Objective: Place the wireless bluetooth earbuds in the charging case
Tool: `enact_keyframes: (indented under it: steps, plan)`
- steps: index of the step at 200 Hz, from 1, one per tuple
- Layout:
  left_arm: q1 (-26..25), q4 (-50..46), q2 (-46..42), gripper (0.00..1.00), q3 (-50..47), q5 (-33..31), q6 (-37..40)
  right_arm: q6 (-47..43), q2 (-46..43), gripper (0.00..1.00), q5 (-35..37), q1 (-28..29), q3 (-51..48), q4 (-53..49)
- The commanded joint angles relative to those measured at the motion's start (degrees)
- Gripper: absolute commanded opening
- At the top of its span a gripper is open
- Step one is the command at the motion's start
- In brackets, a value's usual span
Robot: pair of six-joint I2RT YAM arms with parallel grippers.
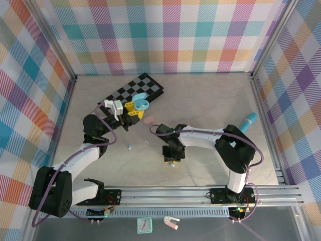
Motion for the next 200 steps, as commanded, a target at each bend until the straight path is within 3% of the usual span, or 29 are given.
enact_keyframes:
  steps: [1, 48, 138, 200]
  plan:
    - [0.7, 2.1, -0.9, 0.26, 1.2, 1.5, 0.3, -0.9, -1.4, 0.28, -1.6, 0.2, -0.9, -0.6]
    - [0.7, 2.3, -1.0, 0.26, 1.2, 1.4, 0.2, -1.2, -1.2, 0.3, -1.1, 0.1, -1.5, -1.6]
    - [0.8, 3.1, -1.1, 0.26, 0.8, 1.4, -0.4, -2.5, -2.1, 0.15, -0.1, 0.2, -1.2, -2.5]
    - [0.7, 3.3, -1.1, 0.26, 1.0, 1.5, -0.5, -3.1, -2.6, 0.18, 1.1, -0.1, -1.3, -2.4]
